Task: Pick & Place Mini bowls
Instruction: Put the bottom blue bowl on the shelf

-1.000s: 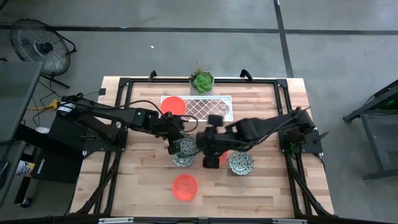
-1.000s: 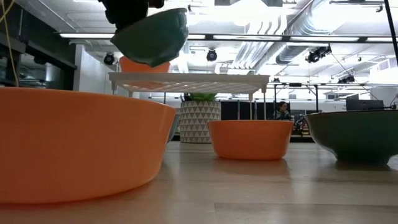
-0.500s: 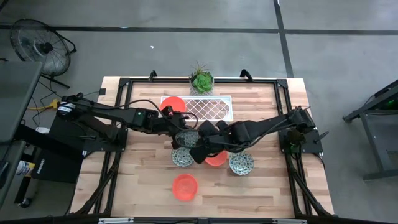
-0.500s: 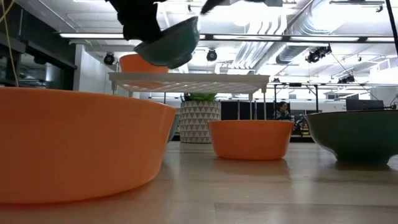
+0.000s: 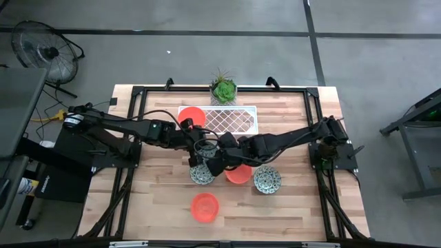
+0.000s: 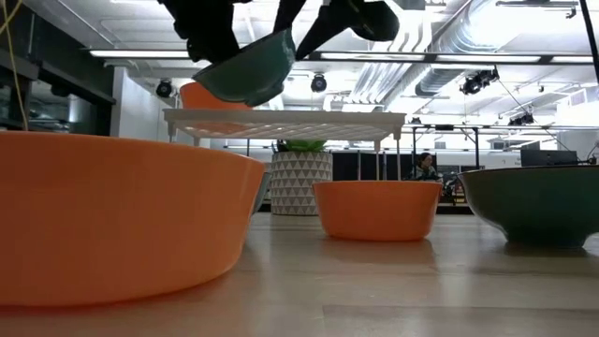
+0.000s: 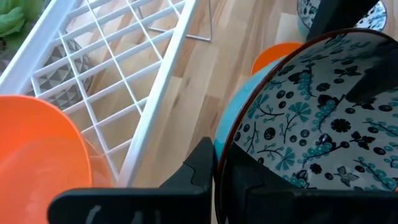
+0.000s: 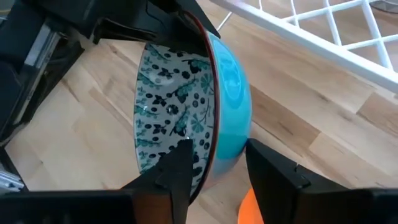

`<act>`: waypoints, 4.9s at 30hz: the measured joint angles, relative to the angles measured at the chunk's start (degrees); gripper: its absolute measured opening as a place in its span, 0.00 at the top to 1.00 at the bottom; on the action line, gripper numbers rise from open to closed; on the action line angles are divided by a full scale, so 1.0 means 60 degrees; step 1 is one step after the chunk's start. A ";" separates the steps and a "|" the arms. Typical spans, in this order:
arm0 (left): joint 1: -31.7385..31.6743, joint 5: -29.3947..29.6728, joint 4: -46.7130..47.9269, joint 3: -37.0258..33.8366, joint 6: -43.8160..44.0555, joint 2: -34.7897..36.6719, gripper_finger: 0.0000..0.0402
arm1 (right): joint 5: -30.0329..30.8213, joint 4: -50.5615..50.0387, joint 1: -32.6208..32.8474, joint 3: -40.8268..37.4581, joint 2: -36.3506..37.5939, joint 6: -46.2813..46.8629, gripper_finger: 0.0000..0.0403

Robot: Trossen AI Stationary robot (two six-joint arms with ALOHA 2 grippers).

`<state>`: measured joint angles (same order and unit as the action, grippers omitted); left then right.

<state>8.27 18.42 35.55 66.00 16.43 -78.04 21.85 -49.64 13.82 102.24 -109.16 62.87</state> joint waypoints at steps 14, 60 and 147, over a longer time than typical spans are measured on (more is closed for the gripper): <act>-0.0015 -0.0521 -0.0182 0.0000 -0.0280 0.0000 0.99 | -0.0689 -0.0414 -0.0091 0.0004 0.0000 -0.0310 0.91; 0.0004 -0.2346 -0.0954 0.0000 -0.1355 0.0015 0.99 | -0.2315 0.0330 -0.0202 0.0000 0.0242 -0.1711 0.76; -0.3721 -0.2969 0.3475 0.9086 0.0022 -0.5741 0.99 | 0.1276 -0.6720 0.3156 -0.0007 0.3483 0.0849 0.99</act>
<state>-14.05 0.60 56.41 120.51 16.56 -112.49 29.50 -89.95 32.76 102.19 -88.27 67.97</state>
